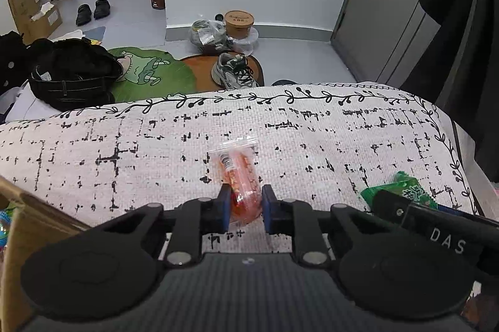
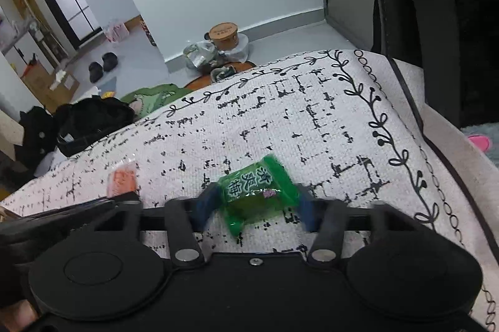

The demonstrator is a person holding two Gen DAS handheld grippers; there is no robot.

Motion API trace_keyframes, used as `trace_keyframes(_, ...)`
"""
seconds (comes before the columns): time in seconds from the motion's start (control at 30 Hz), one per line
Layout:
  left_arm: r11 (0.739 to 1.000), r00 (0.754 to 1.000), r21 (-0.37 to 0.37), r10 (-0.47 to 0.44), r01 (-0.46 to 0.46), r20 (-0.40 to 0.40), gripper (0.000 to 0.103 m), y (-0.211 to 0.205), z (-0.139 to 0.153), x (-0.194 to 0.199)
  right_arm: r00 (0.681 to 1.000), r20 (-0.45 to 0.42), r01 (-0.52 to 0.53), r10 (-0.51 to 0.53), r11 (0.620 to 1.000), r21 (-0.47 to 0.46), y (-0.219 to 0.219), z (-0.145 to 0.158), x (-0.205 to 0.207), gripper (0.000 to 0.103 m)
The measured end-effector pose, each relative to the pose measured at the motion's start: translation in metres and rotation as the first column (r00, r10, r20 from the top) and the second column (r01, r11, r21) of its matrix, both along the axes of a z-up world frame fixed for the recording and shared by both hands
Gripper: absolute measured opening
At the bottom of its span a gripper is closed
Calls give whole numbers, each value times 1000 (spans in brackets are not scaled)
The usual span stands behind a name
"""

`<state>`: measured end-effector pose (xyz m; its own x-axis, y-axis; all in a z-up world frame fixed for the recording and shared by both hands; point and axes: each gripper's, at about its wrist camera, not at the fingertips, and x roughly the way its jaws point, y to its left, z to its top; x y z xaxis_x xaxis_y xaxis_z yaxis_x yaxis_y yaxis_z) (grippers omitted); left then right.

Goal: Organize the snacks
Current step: 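Grasp the orange-filled clear packet with the left tool while the right tool grasps the green candy, then carry the orange packet and green candy into the box and open both tools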

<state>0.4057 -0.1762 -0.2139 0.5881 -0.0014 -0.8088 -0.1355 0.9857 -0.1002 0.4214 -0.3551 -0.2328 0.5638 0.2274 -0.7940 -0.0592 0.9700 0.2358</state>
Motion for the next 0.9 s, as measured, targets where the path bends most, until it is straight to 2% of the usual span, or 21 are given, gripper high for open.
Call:
trace_keyframes(0.03,1000,1000,4,3,-3,3,19,-1,1,-1,1000,-4,6,-6,1000,8,-2,1,-1,38)
trace_keyframes(0.13,1000,1000,10,-2,2,6,18,-4,3,-7,999,-10,35,-35,999,-2,-6,4,-6,35)
trace_keyframes(0.6,999,998,-1,-42,42,41,18,-6,28,-41,983,41,181,-181,983,-3,-16,31,-50,33)
trace_keyframes(0.9,997,989,9,-81,80,120,18,-2,65,-66,966,114,232,-230,973,-4,-5,58,-79,33)
